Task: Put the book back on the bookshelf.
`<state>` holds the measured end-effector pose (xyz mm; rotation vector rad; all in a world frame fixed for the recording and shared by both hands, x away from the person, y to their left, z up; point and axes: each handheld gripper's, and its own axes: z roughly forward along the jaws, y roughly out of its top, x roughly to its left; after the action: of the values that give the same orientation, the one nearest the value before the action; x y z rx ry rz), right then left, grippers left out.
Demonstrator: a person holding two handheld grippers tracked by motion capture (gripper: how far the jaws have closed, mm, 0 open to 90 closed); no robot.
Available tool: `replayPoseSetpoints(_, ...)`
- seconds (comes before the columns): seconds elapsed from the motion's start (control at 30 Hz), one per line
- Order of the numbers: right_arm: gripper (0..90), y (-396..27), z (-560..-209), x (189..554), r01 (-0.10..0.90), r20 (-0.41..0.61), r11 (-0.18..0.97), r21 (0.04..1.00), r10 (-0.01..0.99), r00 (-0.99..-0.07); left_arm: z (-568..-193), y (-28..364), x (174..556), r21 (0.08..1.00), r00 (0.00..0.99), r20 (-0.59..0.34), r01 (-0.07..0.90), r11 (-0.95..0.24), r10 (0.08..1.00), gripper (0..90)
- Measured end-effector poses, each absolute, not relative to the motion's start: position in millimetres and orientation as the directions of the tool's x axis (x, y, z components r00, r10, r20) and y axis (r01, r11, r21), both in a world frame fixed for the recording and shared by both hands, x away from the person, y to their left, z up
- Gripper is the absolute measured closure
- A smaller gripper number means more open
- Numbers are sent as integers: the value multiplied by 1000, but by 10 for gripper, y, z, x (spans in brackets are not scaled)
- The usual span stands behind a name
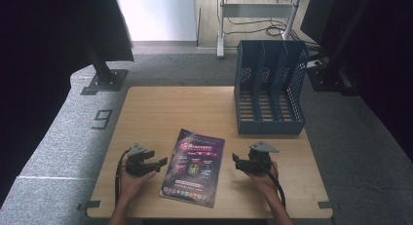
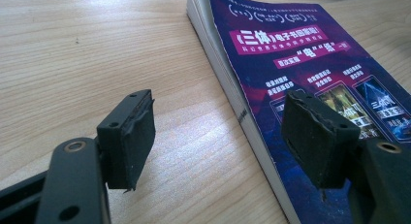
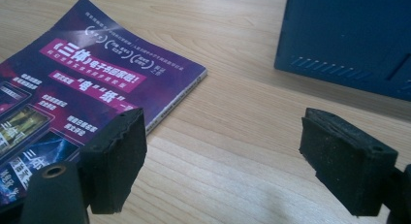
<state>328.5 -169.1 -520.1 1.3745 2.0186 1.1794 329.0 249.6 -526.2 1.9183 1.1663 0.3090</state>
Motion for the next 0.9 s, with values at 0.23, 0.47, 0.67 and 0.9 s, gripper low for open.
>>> replayPoseSetpoints(0.23,167,-1611,-5192,3279,534,120,147,833,893,-433,-5253,2483,3287,766,538,-204,608,-209,818,283)
replayPoseSetpoints(0.47,171,-1524,-5204,3283,532,116,157,832,888,-445,-5246,2452,3283,766,546,-197,604,-219,814,283)
replayPoseSetpoints(0.67,177,-1471,-5226,3286,545,152,143,826,875,-459,-5255,2394,3279,766,561,-181,595,-242,808,283)
replayPoseSetpoints(0.9,181,-1396,-5231,3287,535,139,157,830,871,-471,-5251,2387,3277,766,562,-186,597,-239,806,283)
